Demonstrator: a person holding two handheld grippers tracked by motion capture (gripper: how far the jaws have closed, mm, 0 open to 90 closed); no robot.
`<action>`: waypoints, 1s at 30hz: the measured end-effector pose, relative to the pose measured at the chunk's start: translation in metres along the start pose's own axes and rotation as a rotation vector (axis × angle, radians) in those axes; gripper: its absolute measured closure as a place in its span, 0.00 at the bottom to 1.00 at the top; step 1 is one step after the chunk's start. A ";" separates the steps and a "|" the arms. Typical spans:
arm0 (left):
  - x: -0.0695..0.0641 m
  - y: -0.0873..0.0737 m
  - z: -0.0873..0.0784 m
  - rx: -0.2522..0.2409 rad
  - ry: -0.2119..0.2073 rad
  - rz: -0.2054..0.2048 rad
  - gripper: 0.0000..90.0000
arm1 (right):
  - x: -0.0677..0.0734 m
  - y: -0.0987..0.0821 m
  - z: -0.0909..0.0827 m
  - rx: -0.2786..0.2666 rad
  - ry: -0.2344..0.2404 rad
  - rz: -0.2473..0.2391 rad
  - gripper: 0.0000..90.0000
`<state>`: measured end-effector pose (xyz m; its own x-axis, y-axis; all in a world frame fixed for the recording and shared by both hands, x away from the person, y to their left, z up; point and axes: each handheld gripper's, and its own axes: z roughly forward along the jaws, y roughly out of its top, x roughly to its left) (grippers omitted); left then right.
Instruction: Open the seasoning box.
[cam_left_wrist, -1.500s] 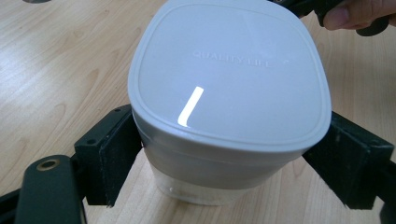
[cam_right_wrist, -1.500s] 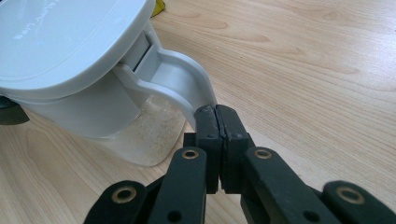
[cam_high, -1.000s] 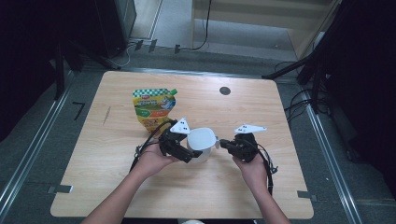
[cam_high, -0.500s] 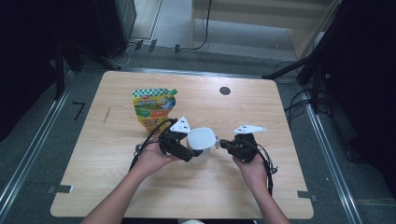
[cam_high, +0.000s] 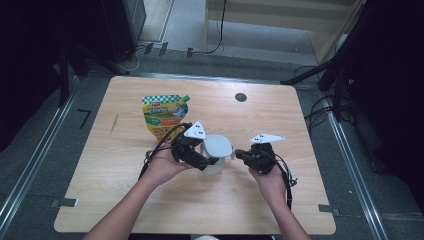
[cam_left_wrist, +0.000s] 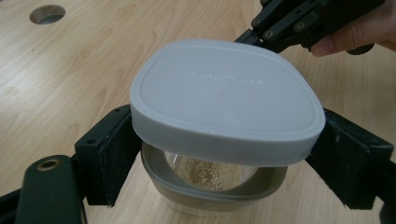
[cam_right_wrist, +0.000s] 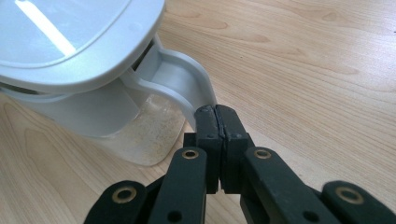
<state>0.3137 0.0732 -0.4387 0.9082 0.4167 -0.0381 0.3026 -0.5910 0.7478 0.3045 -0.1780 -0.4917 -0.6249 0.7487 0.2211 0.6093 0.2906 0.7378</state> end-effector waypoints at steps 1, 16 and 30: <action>0.000 0.002 0.000 0.004 0.001 0.001 0.18 | 0.000 0.000 0.000 0.000 0.001 0.000 1.00; -0.015 0.043 0.000 -0.029 -0.105 0.037 0.70 | 0.005 -0.001 0.002 0.005 0.025 -0.020 1.00; -0.005 0.042 -0.009 -0.001 -0.154 -0.025 0.61 | 0.004 -0.002 -0.011 -0.022 0.027 -0.003 0.95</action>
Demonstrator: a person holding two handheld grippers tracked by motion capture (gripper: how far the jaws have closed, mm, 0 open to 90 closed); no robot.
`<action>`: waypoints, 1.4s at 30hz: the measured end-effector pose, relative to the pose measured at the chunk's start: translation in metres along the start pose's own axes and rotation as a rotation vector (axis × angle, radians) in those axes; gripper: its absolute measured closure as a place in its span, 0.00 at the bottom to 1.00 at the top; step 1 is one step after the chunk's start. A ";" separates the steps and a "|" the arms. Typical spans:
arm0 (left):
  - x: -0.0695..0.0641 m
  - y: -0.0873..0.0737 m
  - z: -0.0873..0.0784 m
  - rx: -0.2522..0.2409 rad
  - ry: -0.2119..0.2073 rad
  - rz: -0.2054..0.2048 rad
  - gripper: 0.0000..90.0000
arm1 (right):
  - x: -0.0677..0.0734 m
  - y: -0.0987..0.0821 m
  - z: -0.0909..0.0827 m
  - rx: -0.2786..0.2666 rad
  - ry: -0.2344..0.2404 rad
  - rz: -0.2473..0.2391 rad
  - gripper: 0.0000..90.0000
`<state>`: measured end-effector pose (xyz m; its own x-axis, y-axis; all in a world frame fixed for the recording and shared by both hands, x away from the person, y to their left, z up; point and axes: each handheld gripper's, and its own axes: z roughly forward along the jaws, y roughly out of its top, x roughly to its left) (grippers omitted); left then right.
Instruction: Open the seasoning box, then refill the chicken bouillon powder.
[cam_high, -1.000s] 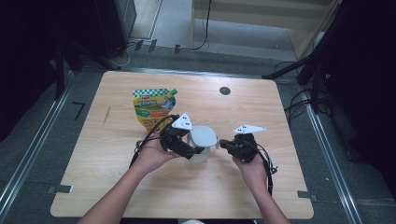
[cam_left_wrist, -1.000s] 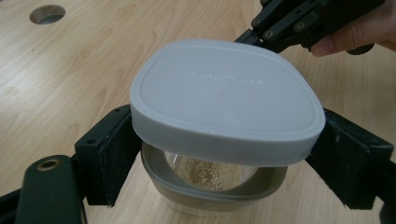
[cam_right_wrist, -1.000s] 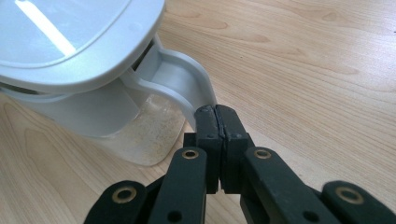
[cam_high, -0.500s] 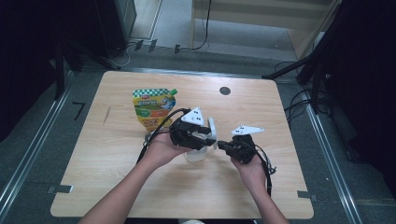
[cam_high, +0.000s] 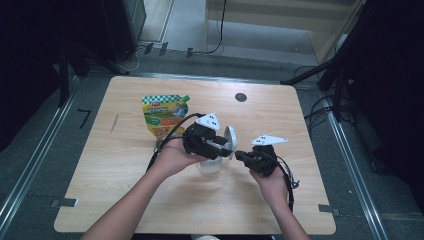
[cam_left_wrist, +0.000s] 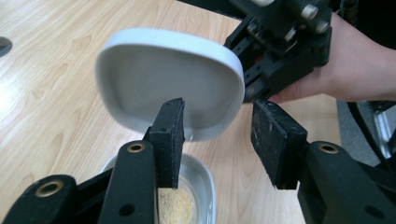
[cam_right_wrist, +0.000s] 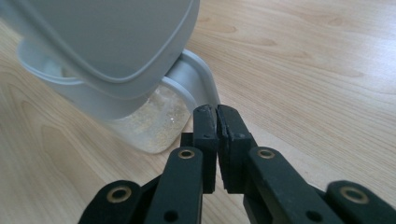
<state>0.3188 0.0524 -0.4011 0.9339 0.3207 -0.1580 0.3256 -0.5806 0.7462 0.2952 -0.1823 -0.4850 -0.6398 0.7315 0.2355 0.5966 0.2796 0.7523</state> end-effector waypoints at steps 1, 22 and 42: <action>0.001 -0.001 -0.004 -0.001 -0.004 -0.006 0.60 | 0.000 0.000 -0.003 -0.003 0.004 -0.003 0.94; 0.021 -0.051 -0.060 -0.038 0.049 -0.099 0.64 | 0.042 -0.018 -0.041 -0.050 0.145 -0.025 0.57; 0.051 -0.086 -0.105 -0.036 0.111 -0.235 0.49 | 0.054 -0.017 -0.028 -0.023 0.166 -0.099 0.57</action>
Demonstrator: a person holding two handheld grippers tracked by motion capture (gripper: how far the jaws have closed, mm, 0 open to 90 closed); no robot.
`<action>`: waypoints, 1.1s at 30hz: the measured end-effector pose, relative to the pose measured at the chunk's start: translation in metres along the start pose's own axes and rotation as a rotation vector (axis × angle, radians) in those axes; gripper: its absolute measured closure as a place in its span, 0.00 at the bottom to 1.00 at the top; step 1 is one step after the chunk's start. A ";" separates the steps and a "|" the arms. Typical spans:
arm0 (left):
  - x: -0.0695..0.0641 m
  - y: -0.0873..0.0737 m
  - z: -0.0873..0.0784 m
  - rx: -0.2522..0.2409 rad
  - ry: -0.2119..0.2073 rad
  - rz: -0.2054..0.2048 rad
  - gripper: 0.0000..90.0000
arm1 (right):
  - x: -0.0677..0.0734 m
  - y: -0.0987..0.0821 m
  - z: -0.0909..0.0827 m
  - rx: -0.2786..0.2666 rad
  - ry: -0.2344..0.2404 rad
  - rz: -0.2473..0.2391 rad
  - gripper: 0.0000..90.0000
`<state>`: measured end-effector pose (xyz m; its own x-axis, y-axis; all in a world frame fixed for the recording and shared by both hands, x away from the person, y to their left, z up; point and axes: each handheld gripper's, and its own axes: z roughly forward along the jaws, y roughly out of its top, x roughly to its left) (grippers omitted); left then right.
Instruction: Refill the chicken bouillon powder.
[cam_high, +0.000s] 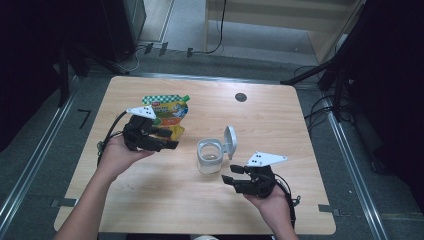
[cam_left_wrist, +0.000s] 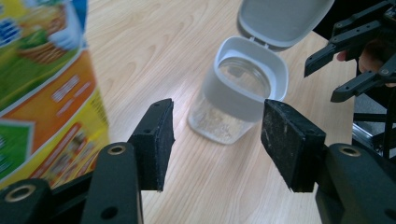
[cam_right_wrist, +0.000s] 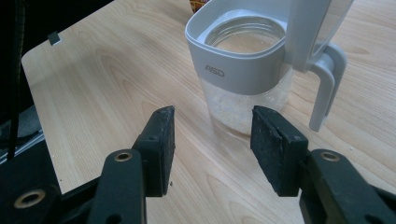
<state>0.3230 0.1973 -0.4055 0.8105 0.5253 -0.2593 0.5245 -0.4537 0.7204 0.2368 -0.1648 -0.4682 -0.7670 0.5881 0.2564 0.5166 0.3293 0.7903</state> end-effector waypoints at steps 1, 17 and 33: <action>0.002 -0.001 -0.002 -0.004 0.002 -0.003 0.49 | 0.000 0.000 0.001 -0.002 0.002 -0.002 0.57; 0.036 -0.023 -0.031 -0.005 0.103 -0.085 0.46 | 0.003 -0.002 0.001 0.011 0.002 -0.018 0.57; 0.071 -0.030 -0.025 -0.031 0.146 -0.152 0.40 | 0.009 -0.006 0.000 0.021 0.009 -0.033 0.57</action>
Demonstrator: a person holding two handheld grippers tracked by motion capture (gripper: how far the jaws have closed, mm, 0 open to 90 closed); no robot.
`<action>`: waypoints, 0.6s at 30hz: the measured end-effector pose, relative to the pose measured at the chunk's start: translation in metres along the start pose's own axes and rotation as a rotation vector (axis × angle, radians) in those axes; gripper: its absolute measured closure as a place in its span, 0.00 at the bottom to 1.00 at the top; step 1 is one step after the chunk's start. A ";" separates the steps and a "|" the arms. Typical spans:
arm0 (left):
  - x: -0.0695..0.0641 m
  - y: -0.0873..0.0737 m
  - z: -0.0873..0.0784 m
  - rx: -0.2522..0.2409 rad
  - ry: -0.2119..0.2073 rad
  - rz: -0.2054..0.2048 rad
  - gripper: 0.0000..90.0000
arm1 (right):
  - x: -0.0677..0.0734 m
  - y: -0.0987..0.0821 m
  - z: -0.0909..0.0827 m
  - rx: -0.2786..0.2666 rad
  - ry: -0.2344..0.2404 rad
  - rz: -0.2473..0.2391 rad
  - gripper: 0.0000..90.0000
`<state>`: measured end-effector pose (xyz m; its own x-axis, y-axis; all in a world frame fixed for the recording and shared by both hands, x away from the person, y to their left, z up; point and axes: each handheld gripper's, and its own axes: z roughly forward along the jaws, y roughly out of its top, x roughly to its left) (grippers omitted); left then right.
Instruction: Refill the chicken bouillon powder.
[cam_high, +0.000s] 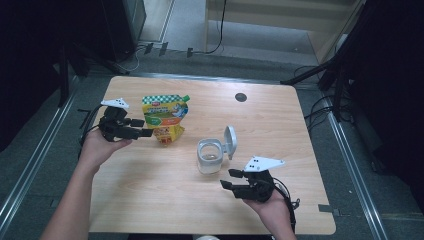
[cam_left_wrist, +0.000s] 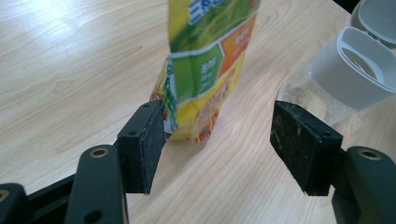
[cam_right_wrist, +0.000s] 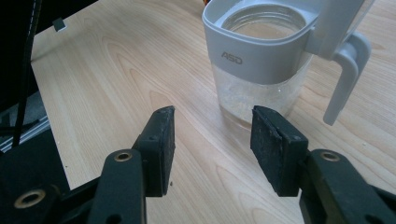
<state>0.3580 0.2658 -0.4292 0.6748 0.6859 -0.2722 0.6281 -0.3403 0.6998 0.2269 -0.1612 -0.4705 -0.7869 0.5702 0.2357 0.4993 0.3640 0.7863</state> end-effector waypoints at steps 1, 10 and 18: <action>0.002 0.001 0.001 -0.005 -0.005 -0.005 0.41 | 0.001 0.000 0.000 0.002 0.002 -0.002 0.57; 0.000 0.020 0.019 -0.035 -0.005 0.004 0.45 | 0.008 -0.002 0.008 -0.002 0.012 0.002 0.57; -0.003 0.026 0.032 -0.028 0.000 0.017 0.54 | 0.020 -0.003 0.021 0.028 0.037 -0.031 0.56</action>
<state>0.3848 0.2345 -0.4318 0.6856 0.6800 -0.2598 0.6053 -0.3343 0.7224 0.2175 -0.1354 -0.4800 -0.8150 0.5308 0.2325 0.4836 0.4020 0.7775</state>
